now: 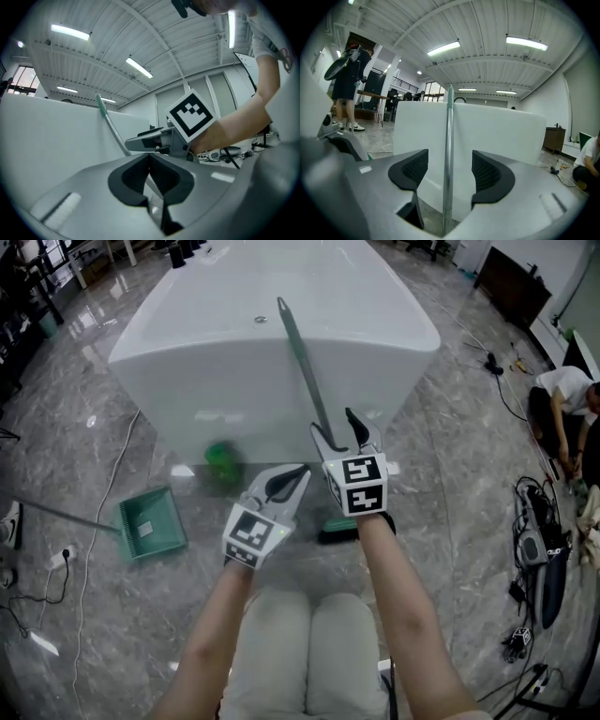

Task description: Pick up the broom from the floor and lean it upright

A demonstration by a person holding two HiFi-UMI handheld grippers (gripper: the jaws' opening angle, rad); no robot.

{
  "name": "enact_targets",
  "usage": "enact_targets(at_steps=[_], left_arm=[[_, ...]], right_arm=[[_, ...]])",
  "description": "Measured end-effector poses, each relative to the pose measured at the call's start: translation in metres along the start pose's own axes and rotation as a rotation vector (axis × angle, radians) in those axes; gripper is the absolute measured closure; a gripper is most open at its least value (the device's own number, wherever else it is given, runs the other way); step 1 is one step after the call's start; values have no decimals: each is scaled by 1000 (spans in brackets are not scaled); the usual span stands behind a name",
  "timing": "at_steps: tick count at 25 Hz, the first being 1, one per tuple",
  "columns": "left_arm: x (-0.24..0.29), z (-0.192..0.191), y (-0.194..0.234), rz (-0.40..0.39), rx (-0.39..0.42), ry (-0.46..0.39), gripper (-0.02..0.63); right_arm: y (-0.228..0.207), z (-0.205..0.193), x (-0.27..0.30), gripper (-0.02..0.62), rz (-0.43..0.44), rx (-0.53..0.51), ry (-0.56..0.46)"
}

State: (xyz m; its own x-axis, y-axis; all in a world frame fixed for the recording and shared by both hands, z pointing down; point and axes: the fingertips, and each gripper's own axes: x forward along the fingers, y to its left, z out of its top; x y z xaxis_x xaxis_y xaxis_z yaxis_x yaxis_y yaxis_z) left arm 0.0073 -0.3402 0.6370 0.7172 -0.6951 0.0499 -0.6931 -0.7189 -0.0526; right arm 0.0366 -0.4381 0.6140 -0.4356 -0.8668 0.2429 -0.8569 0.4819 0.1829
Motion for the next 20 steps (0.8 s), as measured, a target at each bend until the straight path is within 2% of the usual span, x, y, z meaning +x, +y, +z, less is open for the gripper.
enact_targets(at_steps=[2, 5, 9, 13, 17, 20], left_arm=[[-1, 22, -5, -14, 0, 12, 606], [-5, 59, -9, -18, -18, 16, 606], [-7, 112, -17, -32, -25, 28, 606], [-16, 173, -22, -36, -25, 32, 606], [-28, 240, -30, -52, -18, 30, 606], [-40, 292, -41, -75, -2, 26, 606]], right_arm=[[4, 17, -17, 319, 31, 20, -6], [12, 47, -48, 388, 84, 47, -15], [18, 91, -86, 591, 137, 52, -32], [21, 143, -124, 594, 206, 103, -68], [9, 200, -171, 594, 145, 82, -111], [12, 239, -208, 594, 162, 91, -128]])
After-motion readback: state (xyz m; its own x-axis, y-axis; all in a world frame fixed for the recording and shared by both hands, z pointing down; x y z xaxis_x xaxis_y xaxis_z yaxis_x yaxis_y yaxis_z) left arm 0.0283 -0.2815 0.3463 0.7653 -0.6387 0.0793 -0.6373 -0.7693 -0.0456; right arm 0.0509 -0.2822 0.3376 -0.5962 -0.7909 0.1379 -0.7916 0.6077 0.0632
